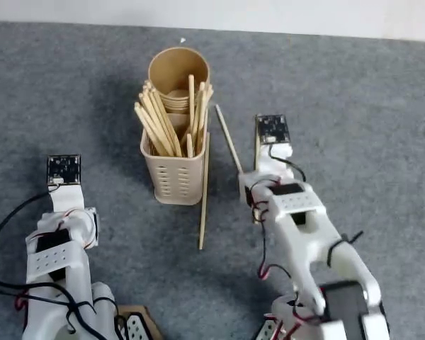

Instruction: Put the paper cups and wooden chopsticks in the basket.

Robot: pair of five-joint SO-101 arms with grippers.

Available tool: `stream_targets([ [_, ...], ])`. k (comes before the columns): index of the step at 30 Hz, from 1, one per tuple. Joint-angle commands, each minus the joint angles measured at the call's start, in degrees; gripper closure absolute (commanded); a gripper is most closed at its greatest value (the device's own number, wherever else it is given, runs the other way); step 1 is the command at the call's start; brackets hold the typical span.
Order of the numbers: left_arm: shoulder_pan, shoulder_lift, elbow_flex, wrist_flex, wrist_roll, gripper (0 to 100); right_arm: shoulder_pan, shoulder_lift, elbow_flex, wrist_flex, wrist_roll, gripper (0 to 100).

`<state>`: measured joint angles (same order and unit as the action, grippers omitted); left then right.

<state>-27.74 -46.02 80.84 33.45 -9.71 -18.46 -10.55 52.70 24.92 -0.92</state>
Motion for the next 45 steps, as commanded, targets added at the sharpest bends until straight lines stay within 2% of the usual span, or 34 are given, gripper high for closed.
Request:
stream_targets([
  [1,0.57,-1.1,-0.4,-0.79,-0.53,86,-0.66,4.18,-3.56,-0.92,-0.44,69.1],
  [10,0.57,-1.1,-0.4,-0.79,-0.53,86,-1.71,6.64,-5.93,-0.57,-0.26,69.1],
  [15,0.57,-1.1,-0.4,-0.79,-0.53,86,-2.15,-1.71,-5.85,-0.57,-0.26,69.1],
  [20,0.57,-1.1,-0.4,-0.79,-0.53,86,-6.46,-8.66,-2.51,-0.22,-0.26,69.1],
  [25,0.66,-1.1,-0.4,-0.79,-0.53,86,-6.64,-3.65,-0.4,-0.48,-0.26,69.1],
  [34,0.66,-1.1,-0.31,-0.79,-0.53,86,1.89,14.2,-10.68,-0.13,-0.26,69.3],
  [36,0.66,-1.1,-0.31,-0.79,-0.53,86,1.8,15.87,-12.18,1.8,-0.26,72.4],
  [38,0.66,-1.1,-0.31,-0.79,-0.53,86,1.1,16.04,-13.58,4.7,-0.26,82.7],
  [40,0.66,-1.1,-0.31,-0.79,-0.53,86,0.75,16.04,-14.46,5.93,-0.26,97.1],
  [41,0.66,-1.1,-0.31,-0.79,-0.53,86,0.75,15.87,-14.73,6.2,-0.26,99.8],
  [45,0.57,-1.1,-0.31,-0.79,-0.53,86,0.92,15.87,-14.73,6.81,-0.26,96.5],
])
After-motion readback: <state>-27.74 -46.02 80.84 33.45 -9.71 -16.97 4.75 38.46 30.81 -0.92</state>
